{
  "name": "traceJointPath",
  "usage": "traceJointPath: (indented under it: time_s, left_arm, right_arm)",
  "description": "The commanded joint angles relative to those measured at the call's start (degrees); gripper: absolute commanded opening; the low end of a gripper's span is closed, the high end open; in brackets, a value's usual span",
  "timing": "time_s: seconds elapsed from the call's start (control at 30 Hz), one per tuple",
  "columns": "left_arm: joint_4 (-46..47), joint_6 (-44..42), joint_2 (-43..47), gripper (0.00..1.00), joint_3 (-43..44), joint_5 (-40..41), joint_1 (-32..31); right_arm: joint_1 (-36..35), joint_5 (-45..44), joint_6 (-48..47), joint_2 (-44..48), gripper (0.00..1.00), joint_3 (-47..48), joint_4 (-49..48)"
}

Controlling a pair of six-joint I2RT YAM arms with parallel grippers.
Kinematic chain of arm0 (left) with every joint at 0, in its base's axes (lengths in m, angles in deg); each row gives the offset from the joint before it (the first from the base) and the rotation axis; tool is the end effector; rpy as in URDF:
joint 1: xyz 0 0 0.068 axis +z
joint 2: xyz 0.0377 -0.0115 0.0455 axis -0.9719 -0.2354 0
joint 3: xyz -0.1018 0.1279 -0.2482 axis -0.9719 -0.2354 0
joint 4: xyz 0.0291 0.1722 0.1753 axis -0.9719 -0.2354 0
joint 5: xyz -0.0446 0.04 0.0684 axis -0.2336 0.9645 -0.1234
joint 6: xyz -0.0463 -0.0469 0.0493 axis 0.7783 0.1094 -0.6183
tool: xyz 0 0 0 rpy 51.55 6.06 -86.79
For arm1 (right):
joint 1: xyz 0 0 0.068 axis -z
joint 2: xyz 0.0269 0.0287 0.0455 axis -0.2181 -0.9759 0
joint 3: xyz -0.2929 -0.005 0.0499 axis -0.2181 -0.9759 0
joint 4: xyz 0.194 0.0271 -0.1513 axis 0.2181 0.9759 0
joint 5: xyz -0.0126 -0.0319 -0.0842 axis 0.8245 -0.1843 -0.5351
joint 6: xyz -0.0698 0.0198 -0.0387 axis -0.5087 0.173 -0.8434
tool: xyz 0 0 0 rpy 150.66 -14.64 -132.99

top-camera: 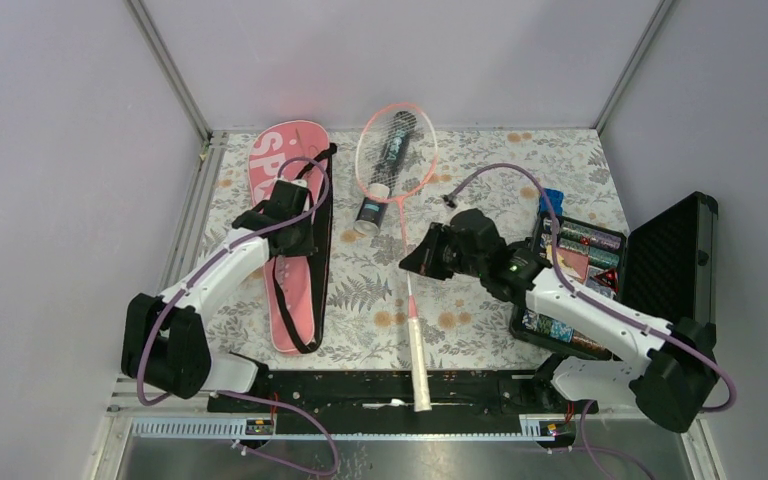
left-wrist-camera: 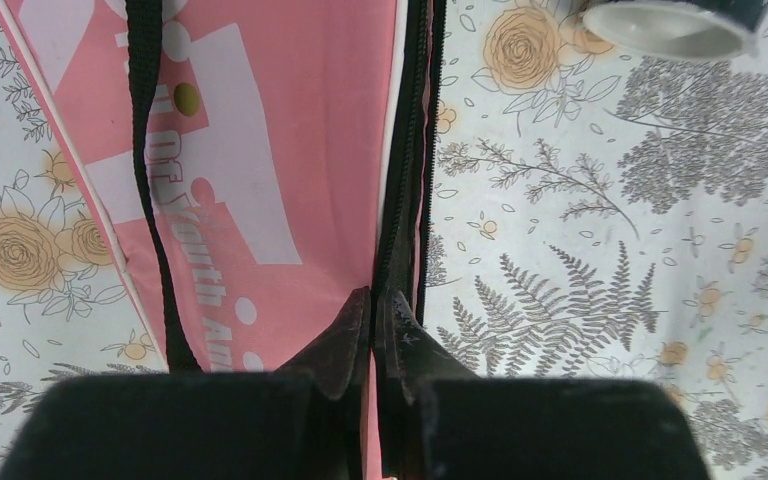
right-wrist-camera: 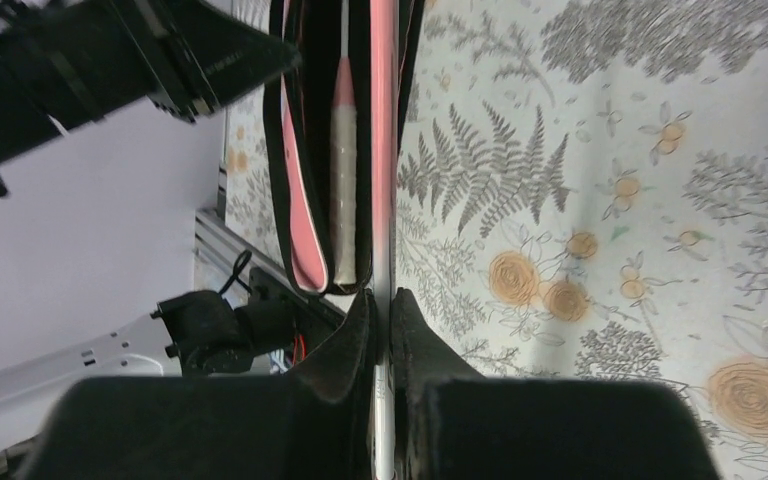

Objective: Pack up the badminton gear

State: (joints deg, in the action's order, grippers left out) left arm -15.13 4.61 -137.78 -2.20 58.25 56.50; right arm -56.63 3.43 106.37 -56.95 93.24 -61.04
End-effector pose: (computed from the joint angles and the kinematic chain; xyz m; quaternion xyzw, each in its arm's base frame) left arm 0.2621 -0.0858 0.2428 -0.0287 0.9593 -0.0435 0.2774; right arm 0.1922 0.1974 0.3047 0.0097 0.8426 0.4251 0.3306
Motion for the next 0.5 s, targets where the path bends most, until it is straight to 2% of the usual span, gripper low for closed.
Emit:
traceJointPath:
  time_s: [0.0, 0.47]
  left_arm:
    - [3.55, 2.26, 3.92, 0.0, 0.49, -5.23, 1.82]
    - [2.59, 2.29, 8.48, 0.0, 1.36, -8.94, 3.77]
  right_arm:
    - [-4.09, 1.52, -0.51, -2.69, 0.0, 3.85, -1.18]
    - [-9.76, 5.98, 0.27, -16.81, 0.0, 11.35, 1.49]
